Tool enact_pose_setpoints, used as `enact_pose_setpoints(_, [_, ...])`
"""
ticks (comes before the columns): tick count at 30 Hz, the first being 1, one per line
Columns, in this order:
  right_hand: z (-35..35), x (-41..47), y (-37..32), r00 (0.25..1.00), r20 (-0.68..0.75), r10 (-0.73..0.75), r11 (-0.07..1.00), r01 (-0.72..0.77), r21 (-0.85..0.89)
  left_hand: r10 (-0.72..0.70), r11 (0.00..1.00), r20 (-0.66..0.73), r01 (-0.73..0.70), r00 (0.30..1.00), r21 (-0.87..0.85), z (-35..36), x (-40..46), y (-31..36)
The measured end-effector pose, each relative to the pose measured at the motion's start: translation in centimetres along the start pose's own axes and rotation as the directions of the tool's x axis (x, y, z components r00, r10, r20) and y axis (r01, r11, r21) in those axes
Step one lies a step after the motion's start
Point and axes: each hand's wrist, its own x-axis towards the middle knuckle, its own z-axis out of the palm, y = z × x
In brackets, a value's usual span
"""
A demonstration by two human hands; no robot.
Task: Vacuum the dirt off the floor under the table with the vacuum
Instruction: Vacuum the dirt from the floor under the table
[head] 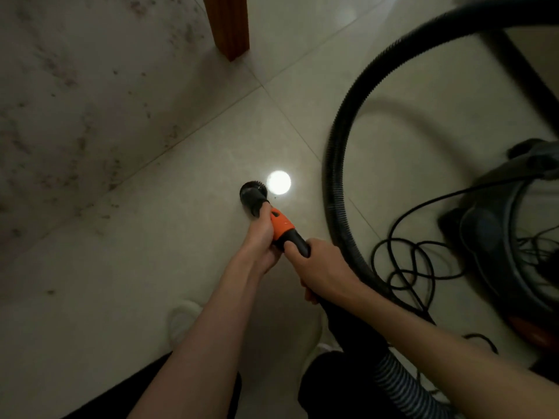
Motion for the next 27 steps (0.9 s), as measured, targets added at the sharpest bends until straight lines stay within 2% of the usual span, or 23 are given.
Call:
enact_pose_setpoints(6, [-1.9, -3.1, 2.3, 0.996, 0.018, 0.088, 0.995, -0.089, 0.046, -0.096, 0.991, -0.010, 0.097, 0.995, 0.094, 1.6, -1.9, -3.6])
enact_pose_setpoints(12, [-3.4, -2.6, 3.0, 0.996, -0.015, 0.092, 0.992, -0.091, 0.087, -0.092, 0.986, 0.020, 0.088, 0.996, 0.141, 3.8, -1.9, -3.2])
enact_pose_setpoints(17, [-5.0, 0.7, 0.4, 0.996, -0.065, 0.057, 0.984, -0.045, 0.171, 0.023, 0.985, 0.049, -0.031, 0.999, 0.171, 6.2, -0.1, 1.0])
enact_pose_setpoints(23, [-6.8, 6.6, -4.5, 0.986, -0.166, -0.007, 0.963, 0.051, 0.264, 0.084, 0.992, 0.172, -0.099, 0.982, 0.079, 9.2, 3.1, 7.7])
enact_pose_setpoints(27, [-6.4, 9.9, -7.7, 0.990, -0.113, -0.084, 0.958, 0.111, 0.265, 0.173, 0.983, 0.149, -0.181, 0.974, 0.041, 8.5, 4.6, 11.6])
